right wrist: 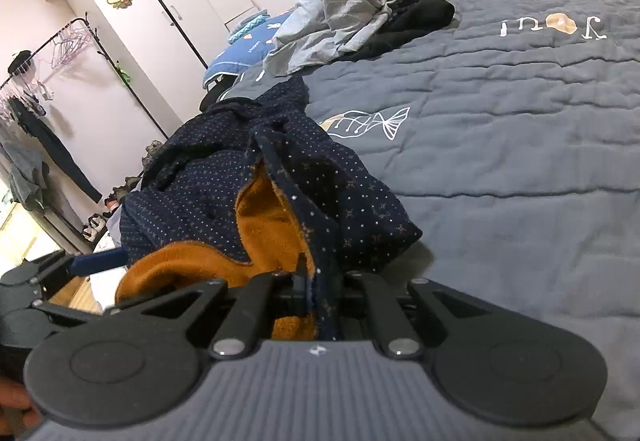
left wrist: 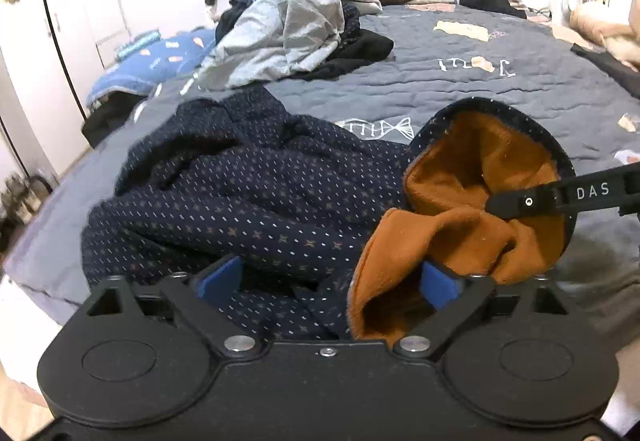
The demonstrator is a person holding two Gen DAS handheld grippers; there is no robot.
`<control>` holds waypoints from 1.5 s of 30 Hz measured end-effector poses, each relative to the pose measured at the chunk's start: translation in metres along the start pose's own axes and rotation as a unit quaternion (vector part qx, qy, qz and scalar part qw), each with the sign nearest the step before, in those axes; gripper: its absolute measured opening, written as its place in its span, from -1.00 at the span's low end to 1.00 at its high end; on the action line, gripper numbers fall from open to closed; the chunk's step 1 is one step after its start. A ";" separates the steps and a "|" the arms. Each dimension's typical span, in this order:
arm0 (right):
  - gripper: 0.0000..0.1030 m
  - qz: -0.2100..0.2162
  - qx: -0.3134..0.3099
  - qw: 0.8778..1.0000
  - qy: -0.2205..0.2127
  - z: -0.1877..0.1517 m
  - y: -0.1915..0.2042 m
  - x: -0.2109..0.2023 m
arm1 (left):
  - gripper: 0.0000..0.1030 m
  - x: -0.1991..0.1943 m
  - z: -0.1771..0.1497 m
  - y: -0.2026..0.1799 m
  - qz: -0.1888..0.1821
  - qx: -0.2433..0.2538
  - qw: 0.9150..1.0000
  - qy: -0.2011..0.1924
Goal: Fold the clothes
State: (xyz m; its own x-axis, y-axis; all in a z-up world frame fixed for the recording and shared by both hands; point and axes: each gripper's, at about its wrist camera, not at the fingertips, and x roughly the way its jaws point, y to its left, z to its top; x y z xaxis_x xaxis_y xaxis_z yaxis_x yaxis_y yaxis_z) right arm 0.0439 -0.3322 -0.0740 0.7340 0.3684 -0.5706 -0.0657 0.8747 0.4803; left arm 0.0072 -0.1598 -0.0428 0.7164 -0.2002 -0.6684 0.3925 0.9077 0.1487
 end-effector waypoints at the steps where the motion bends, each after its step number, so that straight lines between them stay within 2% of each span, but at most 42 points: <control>1: -0.90 0.001 0.001 1.000 0.000 0.000 0.000 -0.001 | 1.00 0.002 0.000 -0.002 0.006 0.004 1.000 0.004; 3: -0.89 0.002 0.003 1.000 -0.001 0.001 -0.001 -0.002 | 1.00 0.006 0.000 -0.005 0.015 0.008 1.000 0.020; 5: -0.89 0.003 0.005 1.000 -0.002 0.002 -0.001 -0.004 | 1.00 0.010 -0.002 -0.005 0.006 0.005 0.999 0.032; 7: -0.89 0.003 0.005 1.000 -0.003 0.004 0.000 -0.004 | 1.00 0.010 -0.005 -0.003 -0.014 0.004 1.000 0.026; 10: -0.89 0.002 0.004 1.000 -0.003 0.004 0.001 -0.004 | 1.00 0.001 -0.010 0.000 -0.038 0.004 0.999 -0.009; 13: -0.89 0.000 0.002 1.000 -0.003 0.005 0.001 -0.004 | 0.90 0.008 -0.010 0.000 -0.031 -0.006 0.999 0.017; 14: -0.89 -0.001 0.001 1.000 -0.003 0.005 0.002 -0.004 | 0.59 0.010 -0.011 0.000 -0.029 -0.009 0.999 0.027; 15: -0.89 -0.001 0.000 1.000 -0.004 0.005 0.002 -0.004 | 0.21 0.013 -0.011 0.000 -0.031 -0.010 0.999 0.037; 16: -0.89 -0.002 -0.001 1.000 -0.004 0.005 0.002 -0.005 | 0.04 0.016 -0.011 -0.001 -0.034 -0.010 0.998 0.047; 17: -0.89 -0.002 -0.002 1.000 -0.005 0.005 0.002 -0.005 | -0.36 0.019 -0.013 -0.001 -0.042 -0.010 0.997 0.058; 18: -0.89 -0.003 -0.003 1.000 -0.006 0.005 0.003 -0.005 | -0.67 0.020 -0.014 -0.002 -0.049 -0.008 0.997 0.065; 22: -0.90 -0.008 -0.008 1.000 -0.021 0.004 0.006 -0.014 | -0.76 0.011 -0.014 -0.005 -0.054 0.008 0.997 0.049; 26: -0.92 -0.007 0.000 0.998 -0.059 0.013 0.004 -0.035 | -0.79 -0.011 -0.005 0.009 -0.042 -0.014 0.999 0.006; 30: -0.93 0.011 0.005 0.995 -0.104 0.029 0.008 -0.066 | -0.82 -0.041 0.019 0.022 -0.034 -0.018 0.999 -0.038; 33: -0.93 0.021 0.004 0.990 -0.138 0.042 0.015 -0.090 | -0.85 -0.078 0.050 0.022 -0.025 0.008 0.996 -0.081; 38: -0.94 0.025 -0.009 0.978 -0.205 0.077 0.036 -0.144 | -0.88 -0.144 0.106 0.022 -0.006 0.045 0.987 -0.155; 45: -0.94 0.019 -0.051 0.951 -0.303 0.137 0.074 -0.243 | -0.89 -0.237 0.171 0.019 0.010 0.074 0.967 -0.246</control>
